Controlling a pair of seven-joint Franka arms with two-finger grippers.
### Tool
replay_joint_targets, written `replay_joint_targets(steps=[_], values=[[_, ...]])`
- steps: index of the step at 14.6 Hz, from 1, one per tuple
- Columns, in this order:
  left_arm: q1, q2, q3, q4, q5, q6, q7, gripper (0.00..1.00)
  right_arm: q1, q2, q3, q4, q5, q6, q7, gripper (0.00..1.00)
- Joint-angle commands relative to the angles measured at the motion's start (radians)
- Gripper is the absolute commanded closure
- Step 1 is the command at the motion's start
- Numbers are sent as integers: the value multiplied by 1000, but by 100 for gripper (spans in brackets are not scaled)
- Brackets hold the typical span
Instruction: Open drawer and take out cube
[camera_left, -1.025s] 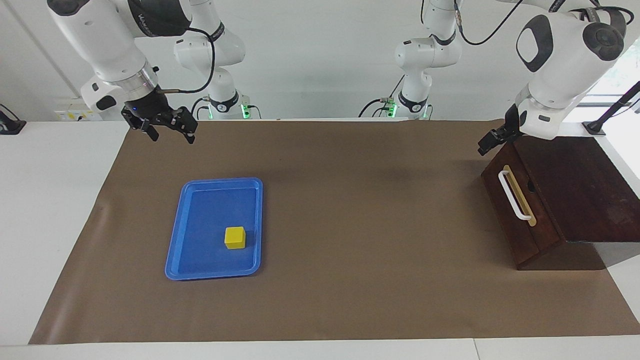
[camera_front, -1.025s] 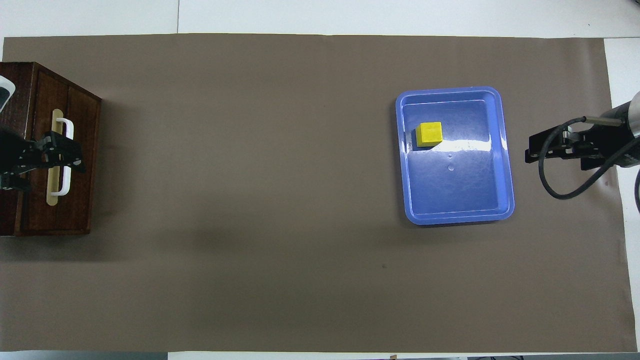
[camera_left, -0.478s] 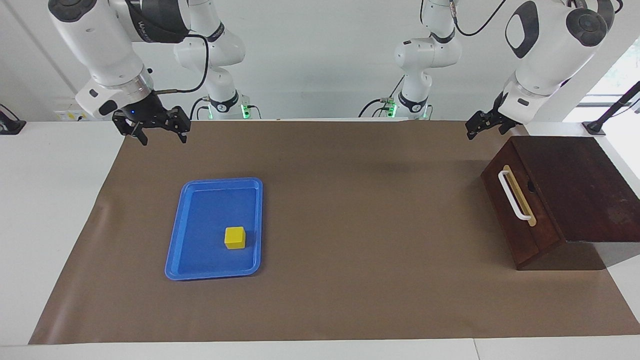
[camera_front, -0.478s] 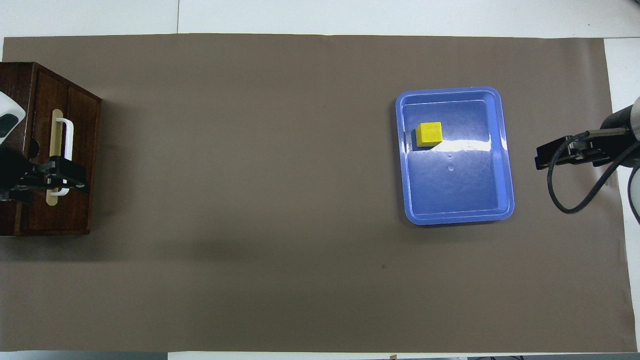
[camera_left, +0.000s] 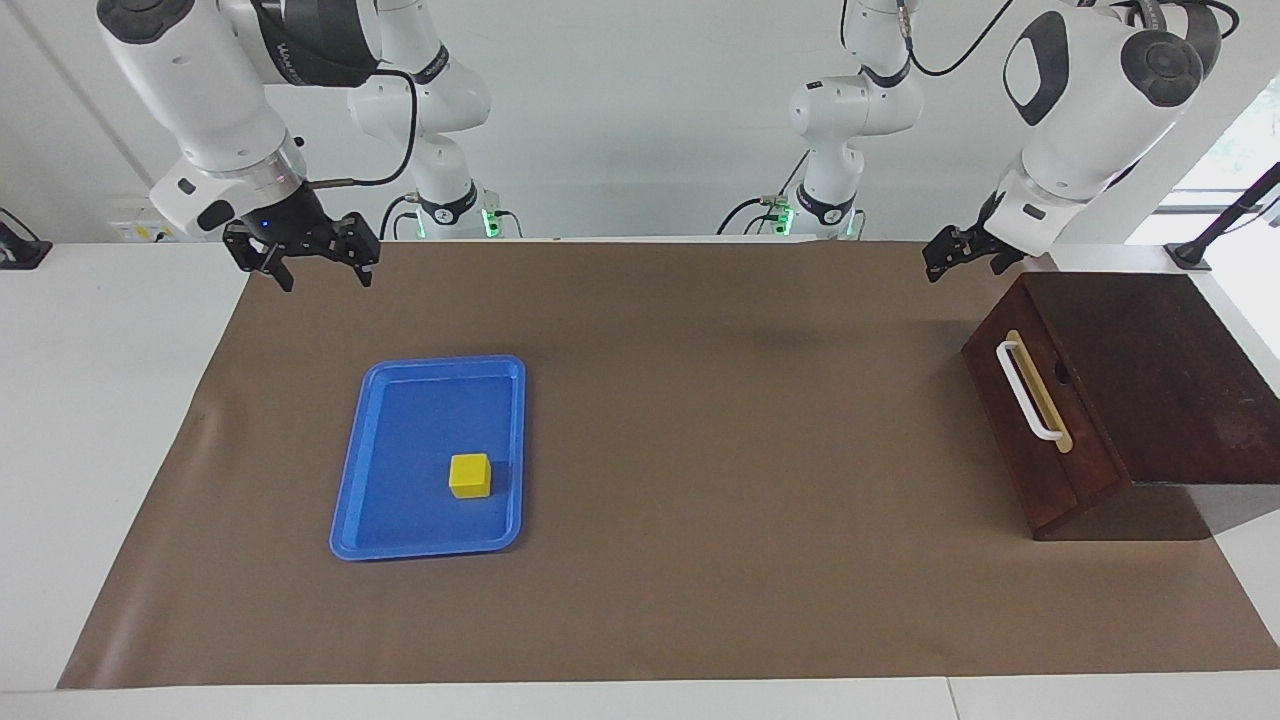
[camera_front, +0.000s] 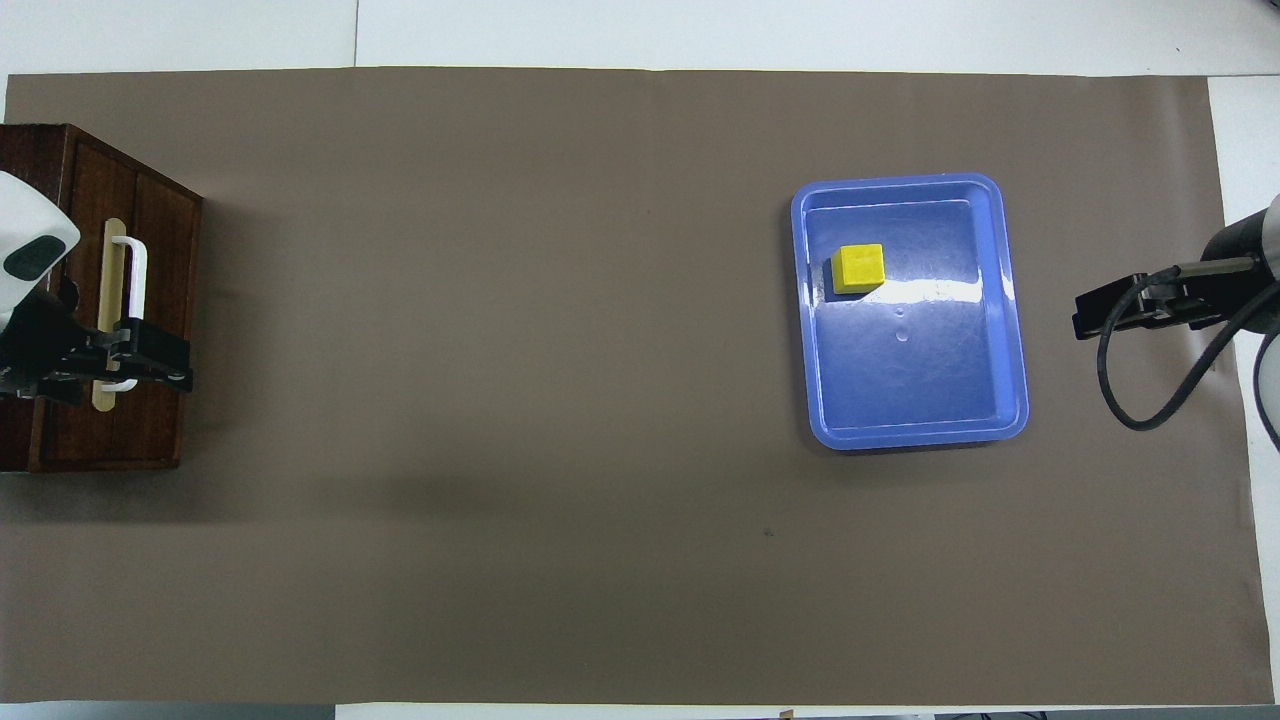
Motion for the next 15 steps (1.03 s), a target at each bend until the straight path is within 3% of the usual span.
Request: replay_joint_targets(steps=[1,15], values=[[-6,1,2,11,-8,-26,15,0,-8,-20,7,-27,-21,21,-23,0],[-14,2,11,26,-9,9,51,0,-9,-20,2,-27,-19,12,-18,0]])
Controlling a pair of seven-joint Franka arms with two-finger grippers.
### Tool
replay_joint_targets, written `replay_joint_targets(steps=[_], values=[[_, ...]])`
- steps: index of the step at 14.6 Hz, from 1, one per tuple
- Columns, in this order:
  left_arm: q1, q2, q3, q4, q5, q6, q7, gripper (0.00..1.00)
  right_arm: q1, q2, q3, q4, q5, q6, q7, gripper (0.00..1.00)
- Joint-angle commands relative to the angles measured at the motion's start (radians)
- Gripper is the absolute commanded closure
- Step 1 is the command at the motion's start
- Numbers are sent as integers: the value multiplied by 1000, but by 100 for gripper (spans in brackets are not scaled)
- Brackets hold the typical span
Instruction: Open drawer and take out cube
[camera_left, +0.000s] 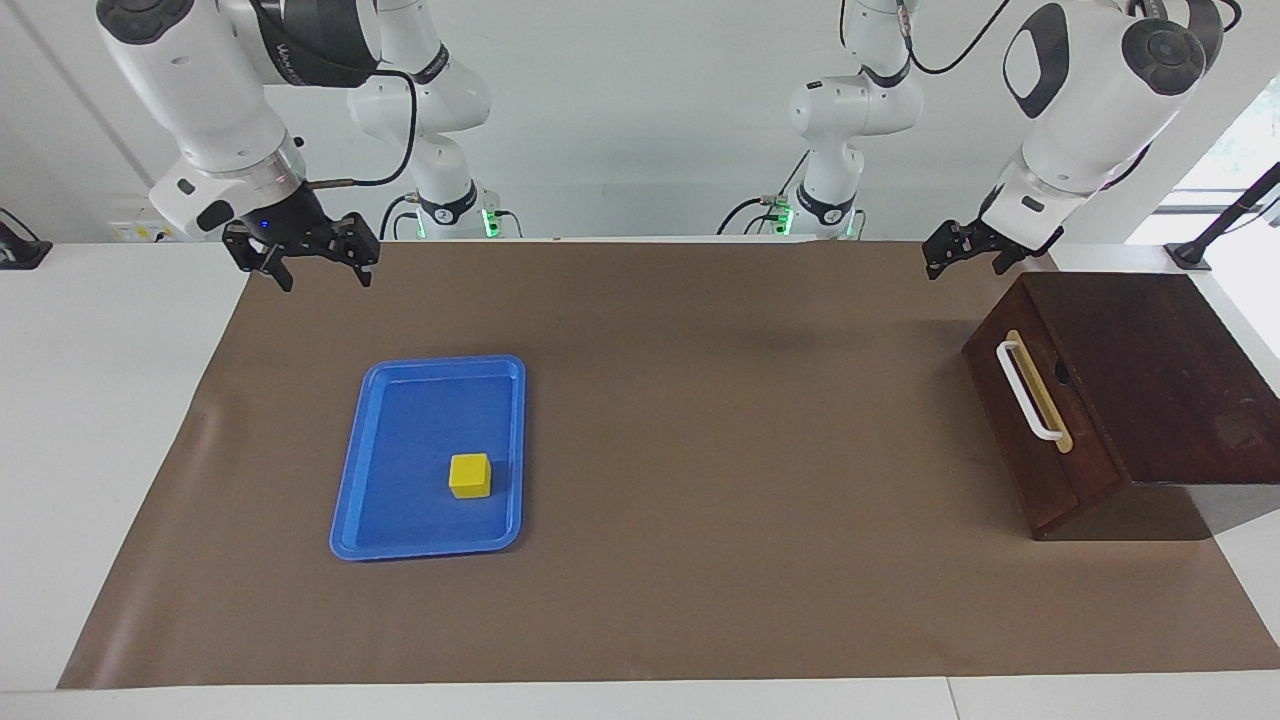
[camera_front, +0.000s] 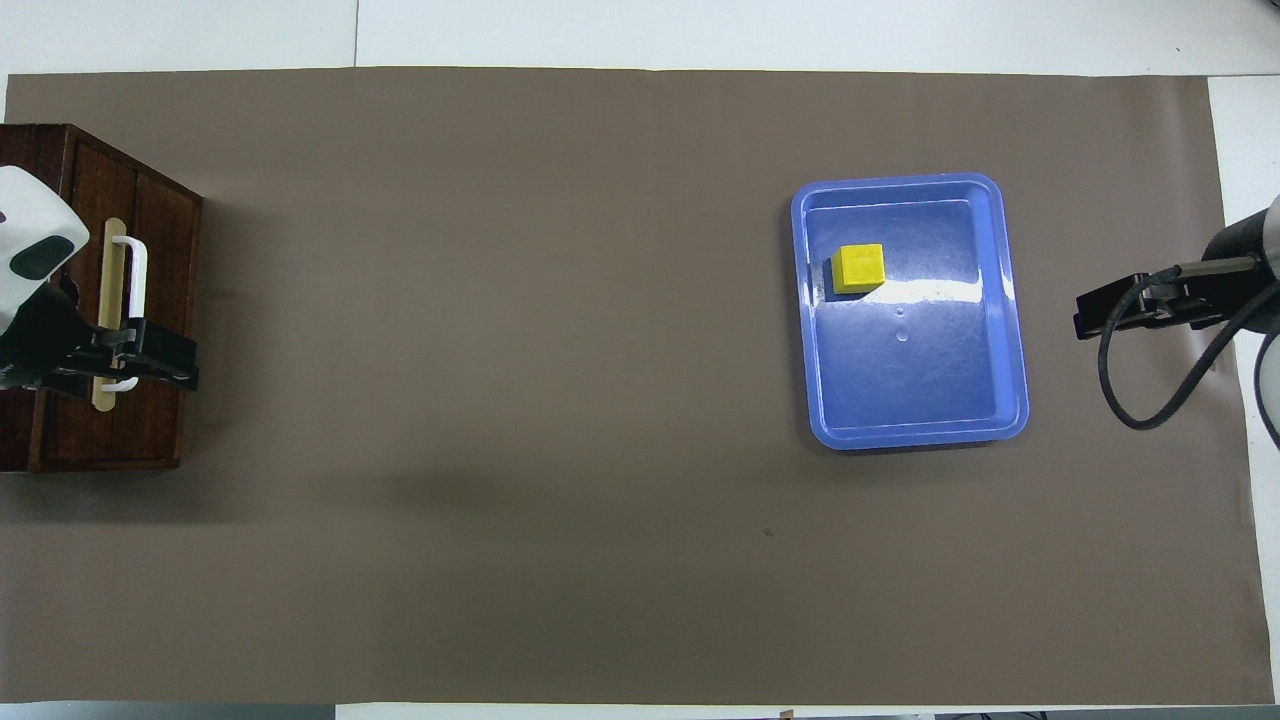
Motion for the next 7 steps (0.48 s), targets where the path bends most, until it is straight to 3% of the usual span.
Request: replay_joint_targets(steps=[1,7], values=[[-13,3,13,10,-9,10,12,0,-9,-20,3,-26,-19,12,-17,0],[-13,-1,13,11,-9,10,12,0,-6,-20,2,-25,-19,4,-15,0]])
